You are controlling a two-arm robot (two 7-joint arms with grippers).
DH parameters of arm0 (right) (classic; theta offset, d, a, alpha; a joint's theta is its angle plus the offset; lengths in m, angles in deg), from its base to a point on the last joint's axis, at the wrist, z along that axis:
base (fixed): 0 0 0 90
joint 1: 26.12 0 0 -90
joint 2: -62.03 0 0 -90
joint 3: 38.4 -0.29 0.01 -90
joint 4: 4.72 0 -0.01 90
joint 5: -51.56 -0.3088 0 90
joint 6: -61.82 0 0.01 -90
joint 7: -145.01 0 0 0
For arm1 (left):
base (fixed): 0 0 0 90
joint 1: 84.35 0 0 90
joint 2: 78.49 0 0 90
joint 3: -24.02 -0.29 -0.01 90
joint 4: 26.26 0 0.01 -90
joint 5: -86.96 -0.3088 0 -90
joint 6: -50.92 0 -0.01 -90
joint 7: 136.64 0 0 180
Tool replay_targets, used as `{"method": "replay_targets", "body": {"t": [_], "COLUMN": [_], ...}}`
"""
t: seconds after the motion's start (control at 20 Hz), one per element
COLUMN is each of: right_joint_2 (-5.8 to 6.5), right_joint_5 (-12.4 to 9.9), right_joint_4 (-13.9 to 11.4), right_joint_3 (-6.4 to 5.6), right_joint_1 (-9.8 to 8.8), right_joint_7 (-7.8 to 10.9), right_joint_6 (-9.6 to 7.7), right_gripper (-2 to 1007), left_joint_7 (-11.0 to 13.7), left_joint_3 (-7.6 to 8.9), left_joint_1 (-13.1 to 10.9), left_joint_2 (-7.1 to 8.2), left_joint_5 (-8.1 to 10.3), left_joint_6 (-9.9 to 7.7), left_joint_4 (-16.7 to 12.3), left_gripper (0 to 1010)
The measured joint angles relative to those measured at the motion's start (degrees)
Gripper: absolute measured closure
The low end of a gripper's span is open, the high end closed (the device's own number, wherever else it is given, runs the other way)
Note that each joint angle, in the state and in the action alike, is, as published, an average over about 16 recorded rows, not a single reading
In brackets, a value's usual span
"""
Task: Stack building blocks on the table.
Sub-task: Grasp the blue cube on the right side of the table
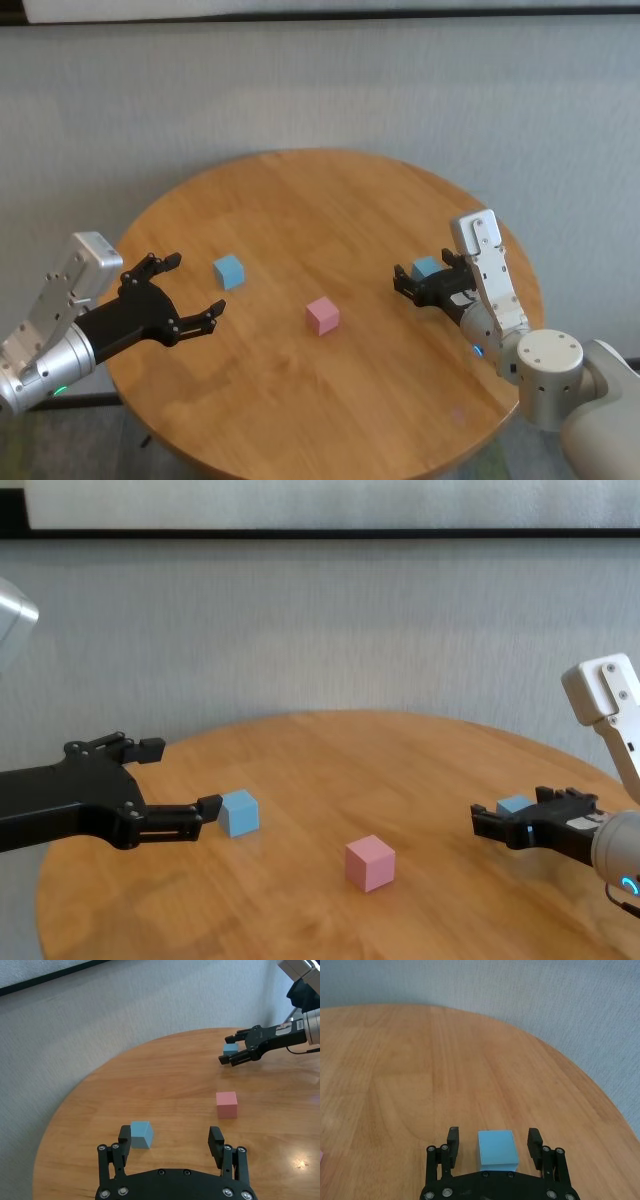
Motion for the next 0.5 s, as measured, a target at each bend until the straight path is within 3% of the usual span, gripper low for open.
{"method": "replay_targets", "body": {"t": [0.5], "right_joint_2": [-0.3], "right_joint_5": [0.81], "right_joint_4": [-0.55], "right_joint_3": [-1.38], "right_joint_1": [-0.38], "right_joint_7": [0.06], "right_joint_6": [-0.56], "right_gripper": [438], "left_joint_7": [0.0], "left_joint_3": [0.0], "left_joint_1": [0.0], "left_joint_2": [0.0], "left_joint_5": [0.0], "left_joint_6": [0.0], "left_joint_4": [0.0], "left_gripper": [9]}}
